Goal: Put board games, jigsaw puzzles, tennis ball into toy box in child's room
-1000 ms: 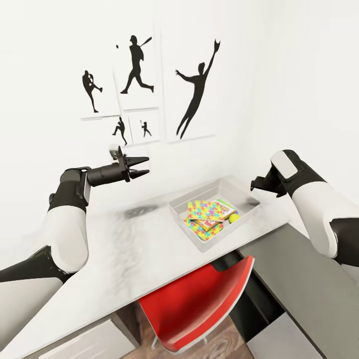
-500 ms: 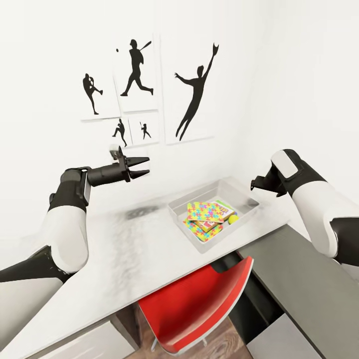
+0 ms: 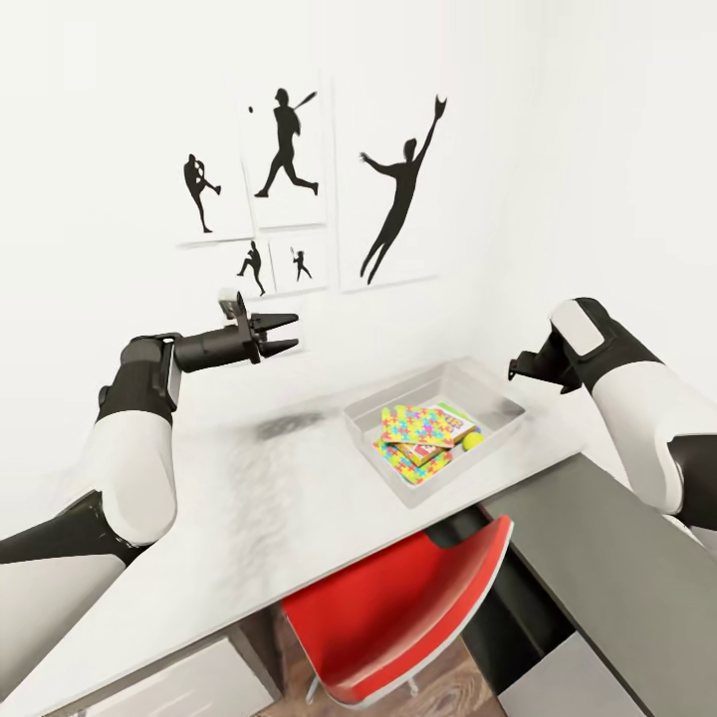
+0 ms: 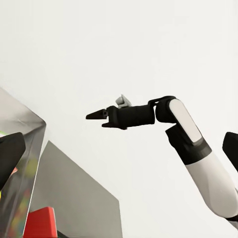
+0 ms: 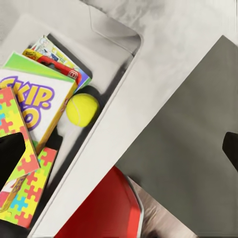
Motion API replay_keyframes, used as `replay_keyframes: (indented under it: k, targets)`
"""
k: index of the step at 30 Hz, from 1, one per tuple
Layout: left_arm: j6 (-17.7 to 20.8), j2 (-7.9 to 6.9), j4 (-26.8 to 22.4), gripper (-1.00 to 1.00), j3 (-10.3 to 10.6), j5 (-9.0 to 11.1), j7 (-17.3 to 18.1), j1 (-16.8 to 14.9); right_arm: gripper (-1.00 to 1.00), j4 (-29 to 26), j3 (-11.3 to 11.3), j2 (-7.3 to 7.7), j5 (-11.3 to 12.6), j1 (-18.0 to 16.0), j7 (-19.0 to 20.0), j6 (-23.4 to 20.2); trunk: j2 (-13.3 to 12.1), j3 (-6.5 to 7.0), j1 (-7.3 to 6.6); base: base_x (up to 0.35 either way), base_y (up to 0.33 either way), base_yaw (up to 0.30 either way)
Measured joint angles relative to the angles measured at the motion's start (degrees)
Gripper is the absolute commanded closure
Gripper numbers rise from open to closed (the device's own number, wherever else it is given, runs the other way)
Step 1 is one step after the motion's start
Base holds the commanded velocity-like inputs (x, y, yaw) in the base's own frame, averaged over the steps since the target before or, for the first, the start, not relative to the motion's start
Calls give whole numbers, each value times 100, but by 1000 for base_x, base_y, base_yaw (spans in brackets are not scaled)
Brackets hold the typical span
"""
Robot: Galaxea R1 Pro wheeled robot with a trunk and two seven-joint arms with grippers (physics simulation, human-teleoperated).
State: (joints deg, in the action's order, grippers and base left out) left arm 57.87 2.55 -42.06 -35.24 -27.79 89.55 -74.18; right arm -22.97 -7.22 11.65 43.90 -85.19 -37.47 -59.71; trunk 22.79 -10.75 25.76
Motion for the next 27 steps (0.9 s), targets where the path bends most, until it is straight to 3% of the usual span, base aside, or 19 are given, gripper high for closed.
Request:
replay_keyframes:
  k: [8,22,27]
  targets:
    - [4,-1,0,-100,9,1,-1,0,-100,0,1,26,11,15,1,5,1,74,-1,-126,141,16]
    - [-2,0,0,-100,22,0,0,0,-100,3,2,49,17,26,6,8,1,208,-2,41,129,1]
    - [-3,-2,-1,-100,6,2,0,0,-100,4,145,52,15,29,1,7,1,256,-2,3,32,8]
